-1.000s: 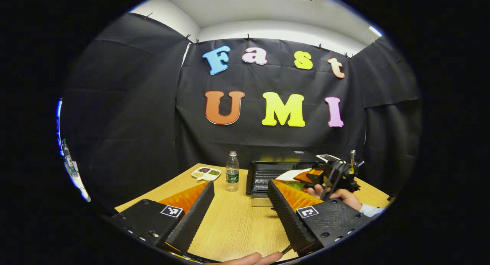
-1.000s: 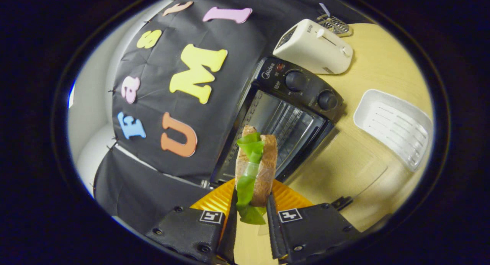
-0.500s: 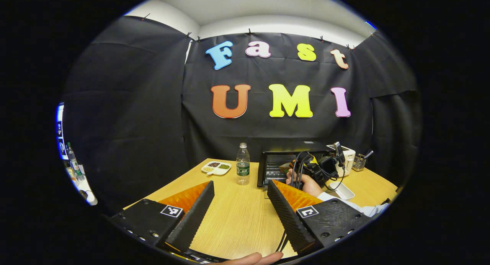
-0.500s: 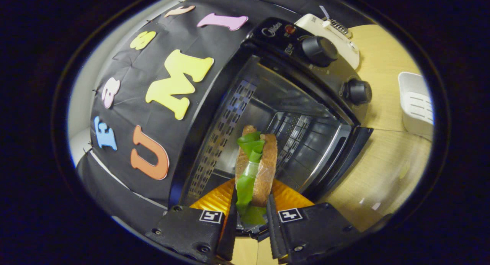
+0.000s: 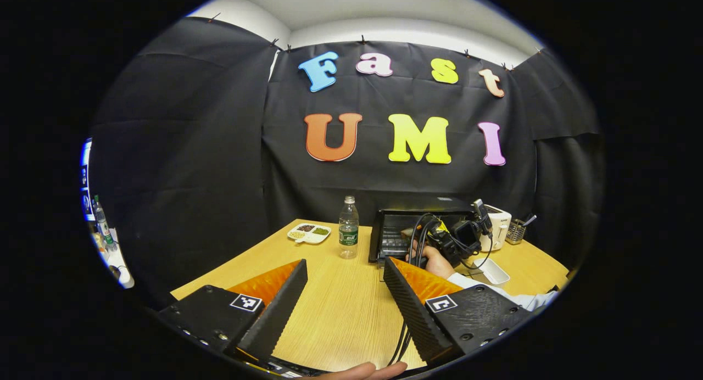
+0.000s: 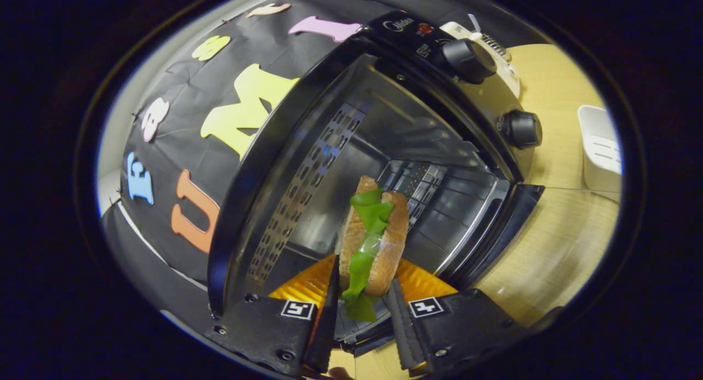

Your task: Open the electric oven with the left hand, put the food in, and close the electric oven.

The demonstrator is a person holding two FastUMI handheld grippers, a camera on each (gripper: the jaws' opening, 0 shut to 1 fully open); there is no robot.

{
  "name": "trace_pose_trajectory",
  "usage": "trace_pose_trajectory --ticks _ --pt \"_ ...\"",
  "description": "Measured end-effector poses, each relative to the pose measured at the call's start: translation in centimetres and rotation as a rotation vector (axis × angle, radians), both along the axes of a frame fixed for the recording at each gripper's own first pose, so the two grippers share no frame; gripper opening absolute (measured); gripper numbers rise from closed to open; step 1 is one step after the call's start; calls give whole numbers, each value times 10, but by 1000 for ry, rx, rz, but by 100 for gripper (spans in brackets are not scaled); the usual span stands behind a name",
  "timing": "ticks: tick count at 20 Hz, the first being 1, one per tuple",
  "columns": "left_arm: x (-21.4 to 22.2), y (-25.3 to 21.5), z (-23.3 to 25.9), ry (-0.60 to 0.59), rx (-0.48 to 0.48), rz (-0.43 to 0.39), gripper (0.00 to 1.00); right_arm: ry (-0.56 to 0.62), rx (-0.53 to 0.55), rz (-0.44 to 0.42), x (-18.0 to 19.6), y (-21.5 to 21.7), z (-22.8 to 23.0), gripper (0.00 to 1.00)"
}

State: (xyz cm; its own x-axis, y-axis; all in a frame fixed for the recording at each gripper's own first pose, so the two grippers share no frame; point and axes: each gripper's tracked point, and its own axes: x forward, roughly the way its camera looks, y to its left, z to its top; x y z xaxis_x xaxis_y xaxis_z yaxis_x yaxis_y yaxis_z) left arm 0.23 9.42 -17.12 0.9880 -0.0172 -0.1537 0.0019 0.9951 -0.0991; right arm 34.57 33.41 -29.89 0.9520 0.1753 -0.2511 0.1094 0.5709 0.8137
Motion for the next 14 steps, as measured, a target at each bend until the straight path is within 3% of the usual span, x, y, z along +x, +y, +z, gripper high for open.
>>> trace_pose_trajectory --ticks 2,3,5,7,8,9,10,14 --pt "-1 -3 -3 14 -16 -3 92 0 -33 9 -1 2 1 53" --pt "-1 -4 -4 15 -20 -6 92 2 -58 18 -4 3 1 41" --pt "-2 -4 -5 15 -20 -7 92 -15 -128 38 -8 5 5 51" --pt "-2 -5 -7 19 -22 -6 93 -27 -236 45 -10 3 8 69" --pt "-3 -5 -9 22 -23 -8 93 -33 -286 75 -12 7 8 90" --pt "-5 -5 -9 22 -22 -7 93 -25 -329 107 -15 12 6 78" --pt "-6 -3 -9 21 -21 -4 92 -12 -387 147 -18 18 3 99" --pt "-9 0 -9 14 -27 4 92 18 -645 267 -25 25 -5 100"
